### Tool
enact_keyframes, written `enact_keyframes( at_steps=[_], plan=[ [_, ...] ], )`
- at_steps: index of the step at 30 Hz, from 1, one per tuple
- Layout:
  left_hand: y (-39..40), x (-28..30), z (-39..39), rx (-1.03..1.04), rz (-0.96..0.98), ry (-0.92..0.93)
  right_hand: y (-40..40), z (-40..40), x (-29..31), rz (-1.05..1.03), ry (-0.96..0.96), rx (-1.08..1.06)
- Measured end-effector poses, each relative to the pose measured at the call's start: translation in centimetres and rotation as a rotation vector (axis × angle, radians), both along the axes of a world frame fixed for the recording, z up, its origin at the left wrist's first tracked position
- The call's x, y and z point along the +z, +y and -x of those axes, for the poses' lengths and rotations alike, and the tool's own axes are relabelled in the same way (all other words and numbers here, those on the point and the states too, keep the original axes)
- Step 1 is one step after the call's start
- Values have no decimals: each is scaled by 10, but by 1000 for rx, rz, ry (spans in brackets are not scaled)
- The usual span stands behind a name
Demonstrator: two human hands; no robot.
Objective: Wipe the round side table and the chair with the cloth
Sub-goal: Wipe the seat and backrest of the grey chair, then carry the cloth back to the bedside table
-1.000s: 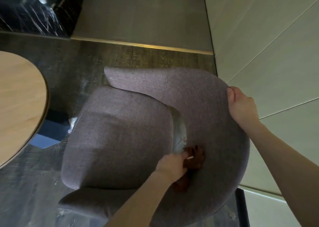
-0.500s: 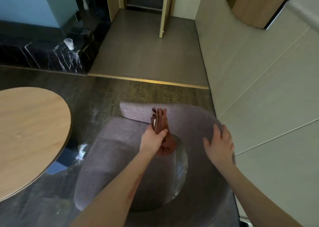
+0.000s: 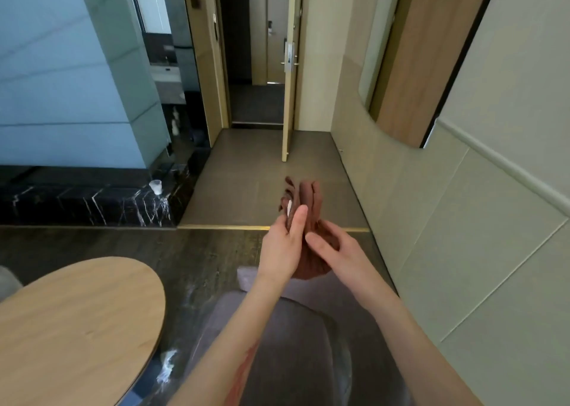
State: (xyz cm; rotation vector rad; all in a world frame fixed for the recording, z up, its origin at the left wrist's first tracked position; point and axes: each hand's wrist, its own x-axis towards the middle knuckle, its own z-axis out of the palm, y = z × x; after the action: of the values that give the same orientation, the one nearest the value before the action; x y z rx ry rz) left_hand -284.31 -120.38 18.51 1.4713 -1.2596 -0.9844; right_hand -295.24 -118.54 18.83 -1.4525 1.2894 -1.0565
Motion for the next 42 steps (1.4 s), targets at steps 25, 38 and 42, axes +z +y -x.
enact_keyframes(
  at_steps=[25, 38, 42],
  plan=[
    [56, 38, -14, -68, -46, 776, 11, 37, 31, -286, -618, -20],
    [211, -15, -64, 363, 14, 763, 107, -34, -19, -570, -480, 322],
    [284, -36, -91, 561, 34, 807, 152, -80, -40, -614, -358, 503]
  ],
)
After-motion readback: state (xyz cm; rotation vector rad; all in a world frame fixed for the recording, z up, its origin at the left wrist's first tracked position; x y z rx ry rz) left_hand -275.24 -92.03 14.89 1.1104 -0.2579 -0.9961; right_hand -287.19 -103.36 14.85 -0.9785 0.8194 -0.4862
